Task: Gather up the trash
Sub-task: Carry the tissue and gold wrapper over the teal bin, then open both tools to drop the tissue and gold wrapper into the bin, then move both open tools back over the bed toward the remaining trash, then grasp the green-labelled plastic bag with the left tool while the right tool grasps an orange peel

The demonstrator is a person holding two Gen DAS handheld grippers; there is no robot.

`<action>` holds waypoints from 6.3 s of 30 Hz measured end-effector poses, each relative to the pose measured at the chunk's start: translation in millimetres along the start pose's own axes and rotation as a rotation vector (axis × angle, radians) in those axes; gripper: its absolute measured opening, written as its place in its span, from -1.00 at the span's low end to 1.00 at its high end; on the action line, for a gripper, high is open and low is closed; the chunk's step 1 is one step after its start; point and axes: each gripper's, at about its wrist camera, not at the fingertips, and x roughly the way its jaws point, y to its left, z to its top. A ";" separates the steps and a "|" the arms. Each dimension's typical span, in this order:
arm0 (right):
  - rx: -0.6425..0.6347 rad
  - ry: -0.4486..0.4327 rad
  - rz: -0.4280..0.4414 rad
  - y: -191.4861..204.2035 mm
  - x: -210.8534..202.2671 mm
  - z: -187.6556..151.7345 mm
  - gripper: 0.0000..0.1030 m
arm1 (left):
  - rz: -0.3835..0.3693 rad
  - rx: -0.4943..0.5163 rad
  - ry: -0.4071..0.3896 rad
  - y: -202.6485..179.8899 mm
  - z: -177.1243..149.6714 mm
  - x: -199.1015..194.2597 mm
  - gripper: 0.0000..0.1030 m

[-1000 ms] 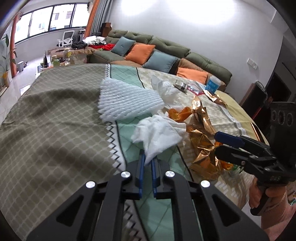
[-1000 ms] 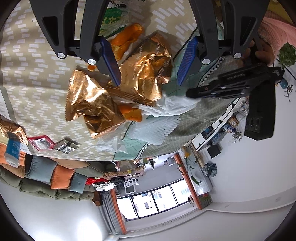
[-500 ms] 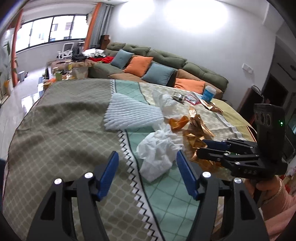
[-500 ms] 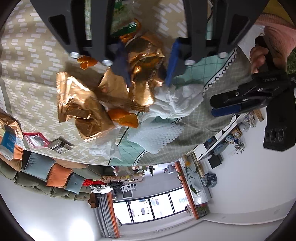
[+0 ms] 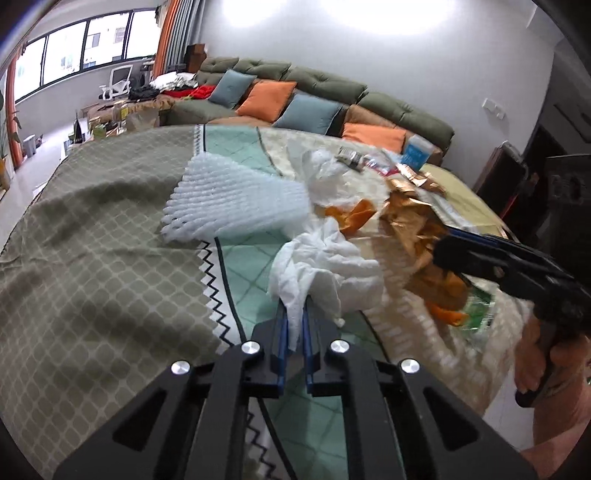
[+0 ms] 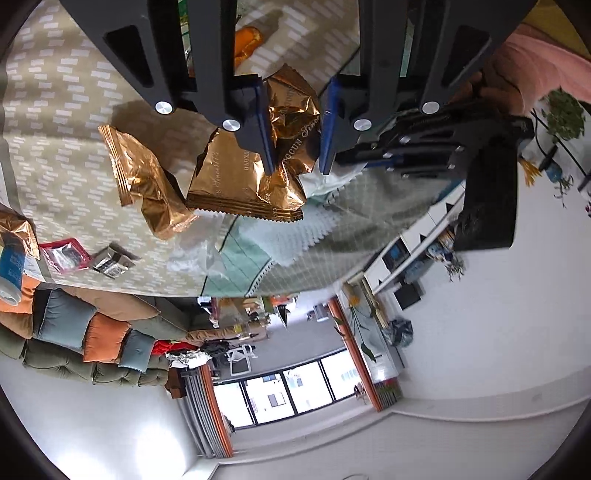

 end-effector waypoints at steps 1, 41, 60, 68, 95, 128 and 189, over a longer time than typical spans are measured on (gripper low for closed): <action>0.007 -0.007 0.008 -0.2 -0.2 2.0 -0.53 | -0.011 0.002 -0.015 -0.7 -1.8 -6.0 -0.83; -0.317 0.175 0.491 203.6 138.5 29.8 -0.53 | 0.486 -0.396 -0.268 162.2 -94.7 -214.2 -0.84; -0.321 0.303 0.563 253.8 210.3 31.9 -0.52 | 0.615 -0.526 -0.214 210.7 -116.8 -217.7 -0.83; -0.305 0.389 0.539 266.9 244.4 25.4 -0.52 | 0.644 -0.586 -0.177 227.6 -128.5 -211.9 -0.82; -0.255 0.401 0.483 258.1 248.4 26.6 -0.15 | 0.653 -0.586 -0.214 228.5 -131.0 -208.8 -0.15; -0.100 0.037 0.008 33.3 26.5 39.3 0.03 | -0.023 0.044 -0.158 -25.4 -42.0 -61.4 0.30; 0.157 0.149 -0.054 -70.3 -15.5 -43.6 0.00 | -0.156 -0.064 -0.057 -13.6 -46.6 -36.5 -0.54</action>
